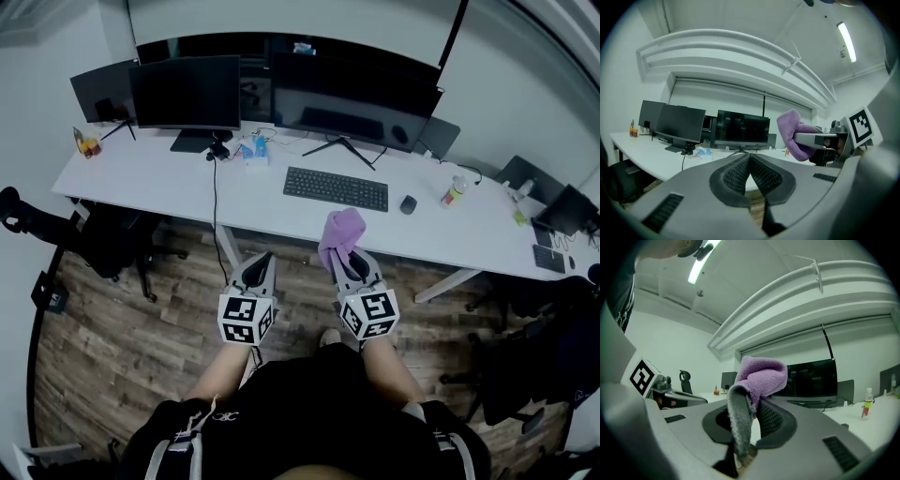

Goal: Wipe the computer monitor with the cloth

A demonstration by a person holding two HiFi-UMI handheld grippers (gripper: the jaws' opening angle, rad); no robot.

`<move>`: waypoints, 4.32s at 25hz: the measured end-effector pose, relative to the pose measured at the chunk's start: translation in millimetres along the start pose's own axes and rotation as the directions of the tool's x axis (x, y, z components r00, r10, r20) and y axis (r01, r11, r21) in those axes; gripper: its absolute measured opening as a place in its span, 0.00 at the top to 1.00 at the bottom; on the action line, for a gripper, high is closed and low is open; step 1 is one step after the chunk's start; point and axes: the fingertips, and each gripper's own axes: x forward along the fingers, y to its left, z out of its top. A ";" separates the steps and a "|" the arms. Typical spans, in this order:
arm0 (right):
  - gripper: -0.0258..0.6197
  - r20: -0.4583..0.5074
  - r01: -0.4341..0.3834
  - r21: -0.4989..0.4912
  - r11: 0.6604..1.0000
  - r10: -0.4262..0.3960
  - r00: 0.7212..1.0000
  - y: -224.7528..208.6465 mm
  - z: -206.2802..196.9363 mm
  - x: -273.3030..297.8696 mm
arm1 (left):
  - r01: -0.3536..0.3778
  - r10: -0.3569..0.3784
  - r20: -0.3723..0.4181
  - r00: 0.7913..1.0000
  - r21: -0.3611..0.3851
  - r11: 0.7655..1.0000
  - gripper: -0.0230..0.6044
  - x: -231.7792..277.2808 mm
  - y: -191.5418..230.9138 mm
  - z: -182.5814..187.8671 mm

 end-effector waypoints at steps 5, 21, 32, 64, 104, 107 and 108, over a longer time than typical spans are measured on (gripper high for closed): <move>0.83 0.016 -0.004 0.012 1.000 0.004 1.000 -1.4 1.2 21.7 | -0.011 0.011 0.000 1.000 0.009 1.000 0.94 8.5 16.5 2.2; 0.83 0.067 -0.083 0.054 0.995 0.080 0.995 -107.4 4.8 177.3 | -0.085 0.084 0.015 0.996 0.045 0.995 0.94 170.6 79.1 31.9; 0.83 0.034 -0.125 0.101 0.987 0.122 0.992 -242.5 2.8 300.2 | -0.130 0.132 -0.028 0.991 0.061 0.990 0.94 342.1 106.8 71.7; 0.83 -0.113 -0.059 0.087 0.994 0.069 0.991 -200.2 -51.9 537.5 | 0.003 0.005 -0.125 0.992 0.064 0.998 0.94 459.1 302.8 84.0; 0.83 -0.571 0.148 0.324 0.934 0.069 0.818 -215.0 -237.7 703.9 | -0.041 0.024 -0.240 0.971 -0.064 0.997 0.94 436.1 441.6 5.3; 0.83 -0.559 0.168 0.327 0.930 0.047 0.828 -220.9 -234.7 700.6 | -0.034 0.018 -0.241 0.970 -0.060 0.998 0.94 435.9 436.3 6.2; 0.83 -0.554 0.176 0.336 0.925 0.043 0.831 -222.5 -234.9 699.4 | -0.031 0.016 -0.241 0.970 -0.059 0.998 0.94 435.6 434.6 6.8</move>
